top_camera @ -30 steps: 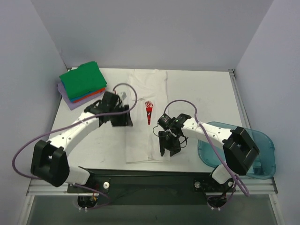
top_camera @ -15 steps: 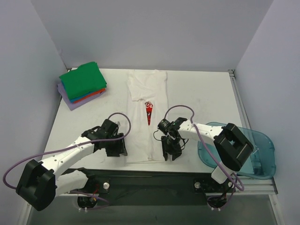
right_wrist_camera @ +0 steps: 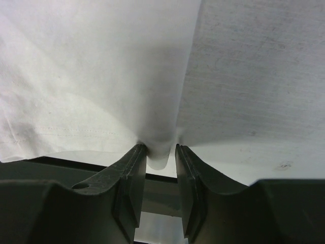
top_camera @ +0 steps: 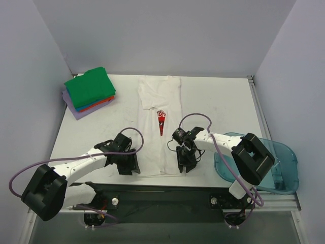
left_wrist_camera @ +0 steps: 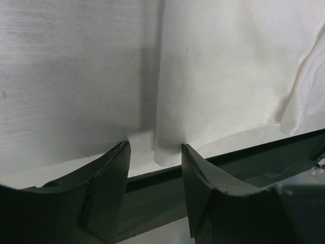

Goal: Fold and stack the t-shirts
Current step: Grab the bottom of the folded rectangular tshirt with both arms

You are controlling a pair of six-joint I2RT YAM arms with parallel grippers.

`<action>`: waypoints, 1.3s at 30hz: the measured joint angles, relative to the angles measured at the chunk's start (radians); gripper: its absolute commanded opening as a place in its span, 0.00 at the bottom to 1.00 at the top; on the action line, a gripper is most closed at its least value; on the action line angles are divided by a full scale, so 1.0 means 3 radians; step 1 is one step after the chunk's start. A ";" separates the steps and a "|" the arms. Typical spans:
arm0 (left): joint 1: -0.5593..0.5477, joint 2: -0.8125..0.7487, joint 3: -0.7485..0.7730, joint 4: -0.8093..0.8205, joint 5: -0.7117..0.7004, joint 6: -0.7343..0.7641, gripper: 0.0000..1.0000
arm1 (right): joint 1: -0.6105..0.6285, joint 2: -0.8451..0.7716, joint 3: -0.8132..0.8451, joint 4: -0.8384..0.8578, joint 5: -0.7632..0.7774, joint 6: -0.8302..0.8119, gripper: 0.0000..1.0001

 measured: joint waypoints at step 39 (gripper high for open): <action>-0.0071 -0.0108 -0.0197 0.0154 0.0074 -0.0254 0.00 | -0.0064 -0.0005 -0.0120 0.0042 -0.0381 -0.0242 0.00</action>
